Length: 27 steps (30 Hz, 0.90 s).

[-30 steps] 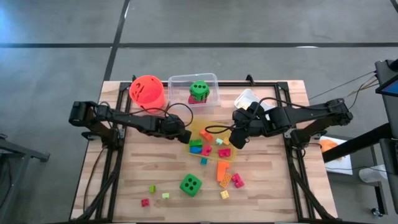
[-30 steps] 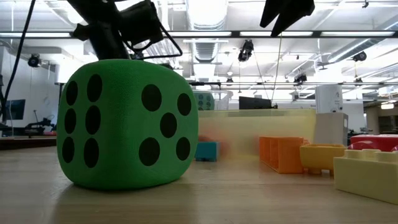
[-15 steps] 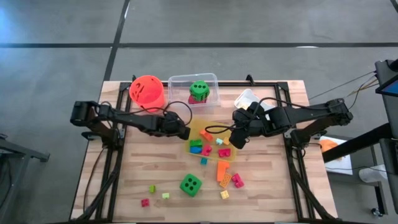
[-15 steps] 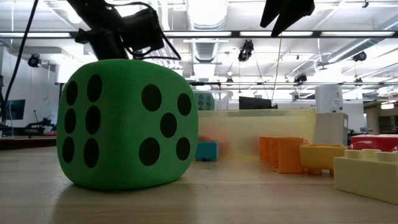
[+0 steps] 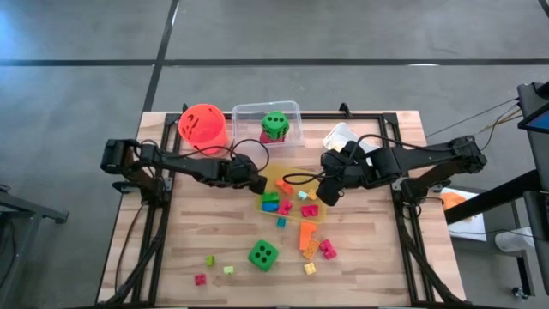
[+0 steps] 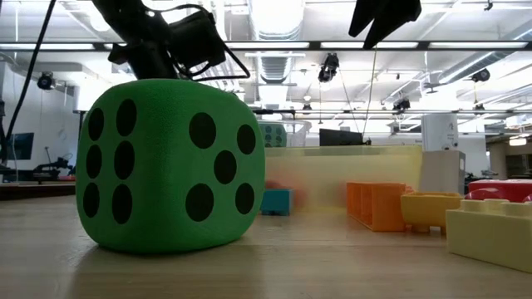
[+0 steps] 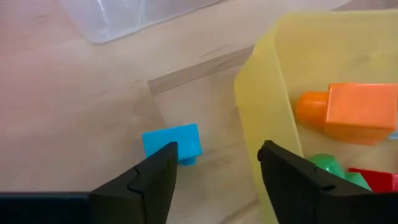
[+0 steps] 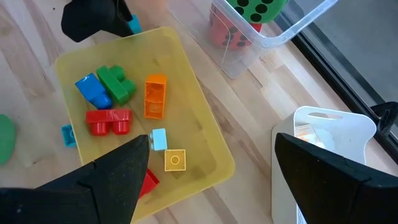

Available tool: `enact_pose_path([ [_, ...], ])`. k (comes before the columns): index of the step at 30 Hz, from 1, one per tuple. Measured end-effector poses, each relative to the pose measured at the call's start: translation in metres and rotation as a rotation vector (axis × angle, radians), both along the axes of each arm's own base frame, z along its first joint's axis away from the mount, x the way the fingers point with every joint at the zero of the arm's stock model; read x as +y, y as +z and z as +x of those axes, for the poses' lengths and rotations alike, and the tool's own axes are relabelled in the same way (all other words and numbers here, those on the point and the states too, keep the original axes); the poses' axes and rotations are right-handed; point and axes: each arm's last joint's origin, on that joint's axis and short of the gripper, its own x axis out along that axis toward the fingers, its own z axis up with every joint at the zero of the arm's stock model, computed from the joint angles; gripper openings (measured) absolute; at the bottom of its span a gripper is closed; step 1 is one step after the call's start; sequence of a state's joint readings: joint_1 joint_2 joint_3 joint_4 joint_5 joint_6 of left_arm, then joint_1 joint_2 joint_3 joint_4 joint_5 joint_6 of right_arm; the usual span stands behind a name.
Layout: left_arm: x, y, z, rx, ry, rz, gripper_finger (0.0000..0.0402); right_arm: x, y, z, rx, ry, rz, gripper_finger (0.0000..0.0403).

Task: Pick & Place Toys
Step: Put the blue game piece into the yellow bin

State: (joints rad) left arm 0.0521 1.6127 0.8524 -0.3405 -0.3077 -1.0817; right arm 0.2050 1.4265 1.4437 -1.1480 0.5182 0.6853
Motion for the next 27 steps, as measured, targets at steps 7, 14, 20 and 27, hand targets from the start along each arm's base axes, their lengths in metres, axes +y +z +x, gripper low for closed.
enact_pose_path([
  [7, -0.0001, -0.0002, -0.0002, -0.003, 0.012, -0.011, 0.0317, 0.0, 0.0, 0.0, 0.002, 0.003, -0.001, 0.0343],
  [14, -0.0002, 0.0002, -0.0007, -0.009, 0.038, -0.025, 0.0394, 0.0001, 0.0, 0.0, 0.002, 0.004, 0.001, 0.0343],
  [20, -0.0009, -0.0008, -0.0014, -0.011, 0.062, -0.064, 0.0366, 0.0001, 0.0, 0.0, 0.004, 0.007, -0.001, 0.0343],
  [27, -0.0018, -0.0009, -0.0013, -0.014, 0.056, -0.1, 0.0363, 0.0, -0.0001, 0.0, 0.007, 0.013, -0.005, 0.0343],
])
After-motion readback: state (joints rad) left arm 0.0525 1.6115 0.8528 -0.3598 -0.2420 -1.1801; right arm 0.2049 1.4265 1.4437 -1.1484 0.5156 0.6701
